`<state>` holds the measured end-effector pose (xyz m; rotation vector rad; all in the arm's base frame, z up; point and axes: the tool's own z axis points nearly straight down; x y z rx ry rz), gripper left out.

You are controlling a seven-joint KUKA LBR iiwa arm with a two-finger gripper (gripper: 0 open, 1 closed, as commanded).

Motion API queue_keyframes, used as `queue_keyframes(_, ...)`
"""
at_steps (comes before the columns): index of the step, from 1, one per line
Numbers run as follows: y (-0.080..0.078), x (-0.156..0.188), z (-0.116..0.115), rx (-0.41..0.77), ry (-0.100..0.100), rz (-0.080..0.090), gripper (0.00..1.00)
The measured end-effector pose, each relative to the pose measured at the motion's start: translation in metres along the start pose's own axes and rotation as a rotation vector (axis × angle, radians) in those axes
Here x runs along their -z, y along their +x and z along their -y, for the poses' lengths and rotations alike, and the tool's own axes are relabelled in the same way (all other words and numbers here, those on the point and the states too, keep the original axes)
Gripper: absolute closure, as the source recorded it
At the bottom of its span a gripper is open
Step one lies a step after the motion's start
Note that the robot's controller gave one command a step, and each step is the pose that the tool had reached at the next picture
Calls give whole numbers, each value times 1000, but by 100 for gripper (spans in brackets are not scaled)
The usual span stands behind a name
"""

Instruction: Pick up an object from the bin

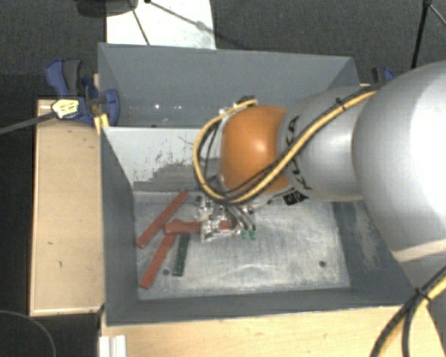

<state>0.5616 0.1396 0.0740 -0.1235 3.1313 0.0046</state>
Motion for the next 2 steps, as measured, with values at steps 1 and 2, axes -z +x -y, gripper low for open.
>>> queue_keyframes(1, 0, 0, 0, -2, 0, 0, 100)
queue_keyframes(2, -3, 156, 10, 1, 2, -4, 100)
